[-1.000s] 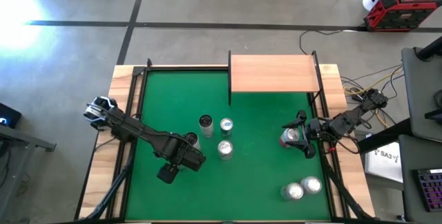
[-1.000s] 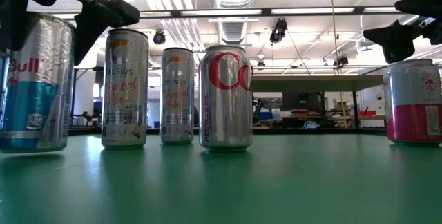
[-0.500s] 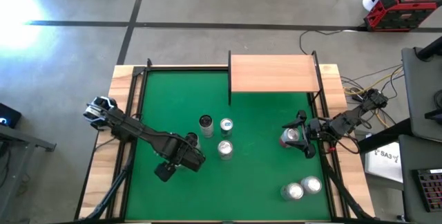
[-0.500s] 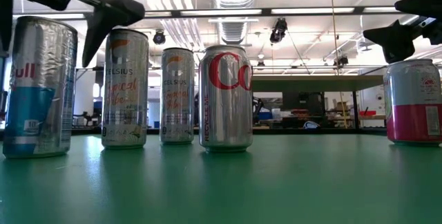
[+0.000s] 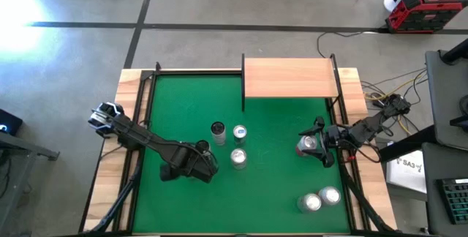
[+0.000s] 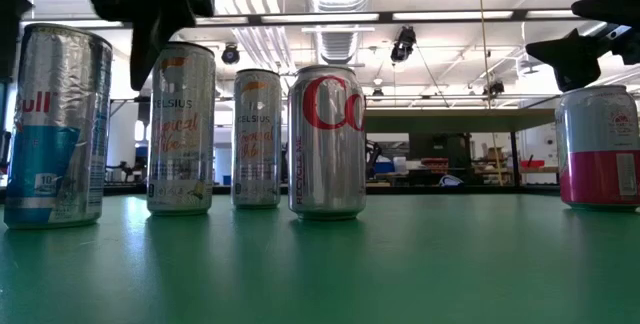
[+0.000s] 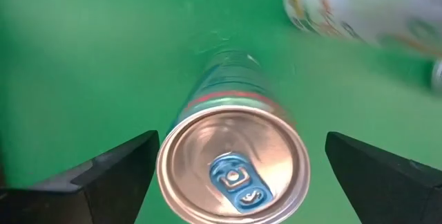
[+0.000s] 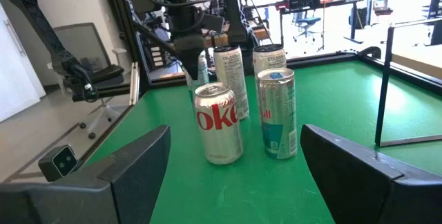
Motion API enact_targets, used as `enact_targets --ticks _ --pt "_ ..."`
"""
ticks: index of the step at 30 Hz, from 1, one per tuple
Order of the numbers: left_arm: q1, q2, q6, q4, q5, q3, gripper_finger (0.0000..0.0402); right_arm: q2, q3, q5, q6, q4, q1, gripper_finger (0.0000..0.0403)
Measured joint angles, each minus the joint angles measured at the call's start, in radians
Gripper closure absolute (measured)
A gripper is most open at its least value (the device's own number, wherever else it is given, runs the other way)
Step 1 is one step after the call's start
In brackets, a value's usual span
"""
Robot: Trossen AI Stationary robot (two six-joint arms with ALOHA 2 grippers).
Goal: Place canned beverage on shelf
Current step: Move the bottom blue soda can to the middle left of the table
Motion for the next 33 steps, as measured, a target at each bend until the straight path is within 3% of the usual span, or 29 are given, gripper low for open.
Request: enact_targets --ticks 5,8,16,27,33 --pt "0.0 0.0 0.36 0.0 0.0 0.0 0.0006 0.0 0.0 0.0 0.0 0.0 0.0 0.0087" --pt "0.0 0.0 0.457 -0.016 0.0 0.0 0.0006 0.0 0.0 0.0 0.0 0.0 0.0 0.0087" --pt "0.0 0.0 0.491 -0.061 -0.002 0.0 0.0038 0.0 0.0 0.0 0.0 0.0 0.0 0.0087" --pt "0.0 0.0 0.468 -0.041 -0.031 0.0 0.0179 0.0 0.0 0.0 0.0 0.0 0.0 0.0087" --pt "0.0 0.0 0.433 -0.026 -0.031 0.0 0.0184 0.0 0.0 0.0 0.0 0.0 0.0 0.0087"
